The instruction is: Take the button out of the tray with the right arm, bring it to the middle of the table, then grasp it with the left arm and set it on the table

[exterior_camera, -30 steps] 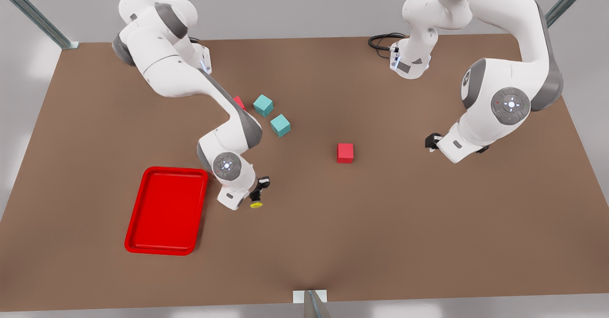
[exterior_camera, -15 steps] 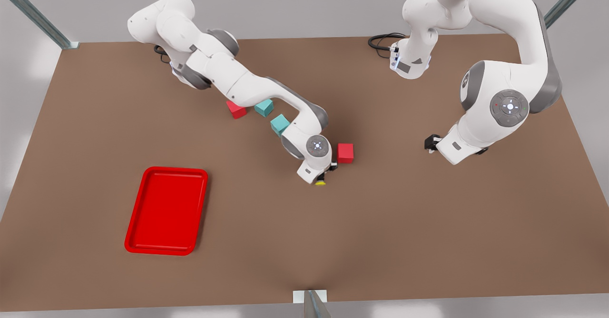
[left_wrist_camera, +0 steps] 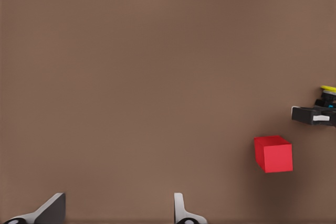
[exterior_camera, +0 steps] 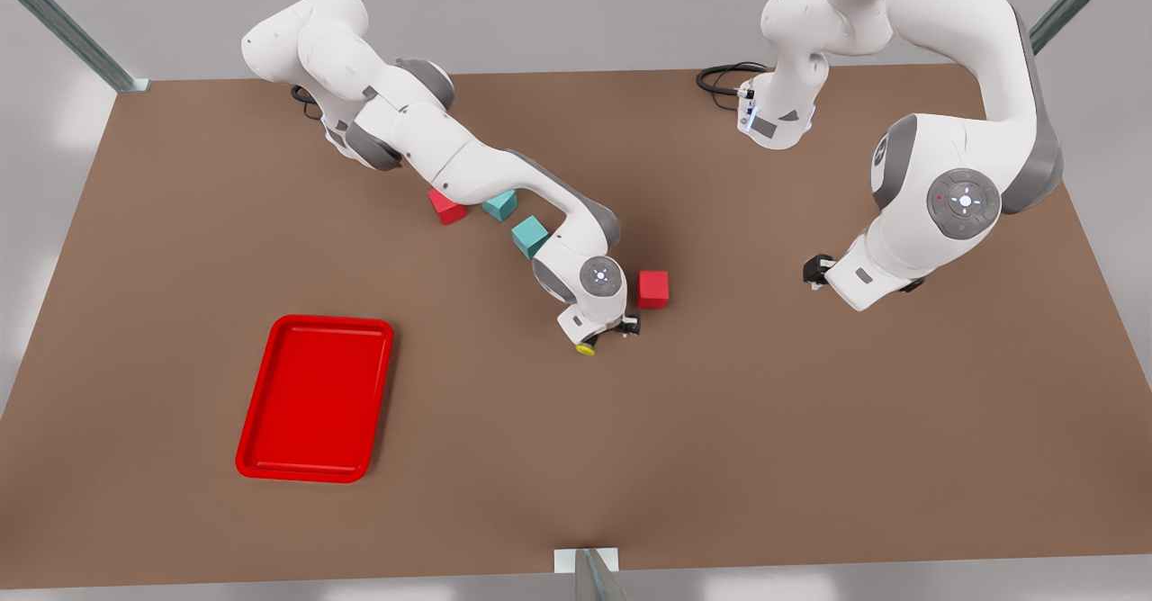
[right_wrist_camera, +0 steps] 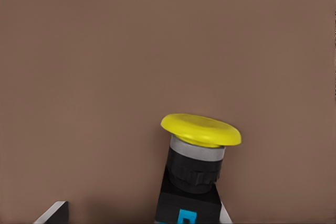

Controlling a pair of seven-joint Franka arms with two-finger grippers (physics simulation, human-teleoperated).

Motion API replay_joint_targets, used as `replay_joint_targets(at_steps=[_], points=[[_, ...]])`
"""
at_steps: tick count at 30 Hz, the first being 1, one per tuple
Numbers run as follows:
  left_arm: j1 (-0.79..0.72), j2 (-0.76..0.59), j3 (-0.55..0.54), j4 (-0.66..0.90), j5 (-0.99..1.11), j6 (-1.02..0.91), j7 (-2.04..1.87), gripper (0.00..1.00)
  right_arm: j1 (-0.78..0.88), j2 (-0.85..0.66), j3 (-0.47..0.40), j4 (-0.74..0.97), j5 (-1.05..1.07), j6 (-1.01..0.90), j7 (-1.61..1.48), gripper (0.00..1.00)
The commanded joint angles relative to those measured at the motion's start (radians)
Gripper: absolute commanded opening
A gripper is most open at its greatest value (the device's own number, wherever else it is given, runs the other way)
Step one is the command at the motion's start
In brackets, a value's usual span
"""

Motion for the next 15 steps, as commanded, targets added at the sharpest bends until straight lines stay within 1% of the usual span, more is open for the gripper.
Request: replay_joint_targets(at_steps=[1, 2, 5, 6, 7, 8, 9, 10, 11, 12, 13, 14, 15], points=[[-0.003, -0.001, 0.000, 0.001, 0.001, -0.001, -0.001, 1.00, -0.005, -0.010, 0.000, 0.001, 0.000, -0.011, 0.171, 1.00], [-0.003, -0.001, 0.000, 0.001, 0.001, -0.001, -0.002, 1.00, -0.011, -0.044, 0.002, 0.002, 0.002, -0.071, 0.140, 1.00], [-0.003, -0.001, 0.000, 0.001, -0.001, -0.001, -0.002, 1.00, -0.020, -0.147, 0.008, -0.002, 0.003, -0.103, 0.138, 1.00], [-0.006, -0.001, 0.000, 0.001, -0.001, -0.001, -0.002, 1.00, -0.017, -0.209, 0.006, -0.009, -0.001, -0.105, 0.148, 1.00], [-0.012, -0.001, 0.000, 0.001, -0.001, -0.001, -0.004, 1.00, -0.031, -0.292, 0.006, -0.010, -0.001, -0.175, 0.125, 1.00], [-0.014, -0.001, 0.000, 0.001, -0.001, -0.001, -0.009, 1.00, -0.072, -0.358, 0.009, -0.010, 0.002, -0.293, 0.025, 1.00], [-0.040, -0.001, -0.002, 0.001, -0.001, 0.001, -0.015, 1.00, -0.143, -0.430, 0.008, -0.009, 0.005, -0.434, -0.140, 1.00], [-0.051, 0.005, -0.003, 0.001, -0.002, 0.007, -0.088, 1.00, -0.198, -0.507, 0.000, -0.010, 0.008, -0.527, -0.303, 1.00], [-0.136, 0.029, -0.009, 0.002, -0.016, 0.007, -0.281, 1.00, -0.279, -0.525, 0.008, -0.010, 0.005, -0.614, -0.386, 1.00], [-0.228, 0.072, -0.009, 0.002, -0.071, 0.008, -0.491, 1.00, -0.333, -0.588, -0.003, -0.027, 0.007, -0.622, -0.535, 1.00], [-0.310, 0.158, -0.011, 0.053, -0.109, 0.021, -0.639, 1.00, -0.392, -0.666, -0.003, -0.129, 0.010, -0.619, -0.608, 1.00], [-0.359, 0.244, -0.011, 0.093, -0.137, 0.094, -0.793, 1.00, -0.431, -0.752, -0.001, -0.226, 0.010, -0.610, -0.648, 1.00], [-0.397, 0.315, -0.011, 0.094, -0.200, 0.253, -0.935, 1.00, -0.471, -0.801, -0.001, -0.271, 0.010, -0.608, -0.705, 1.00]])
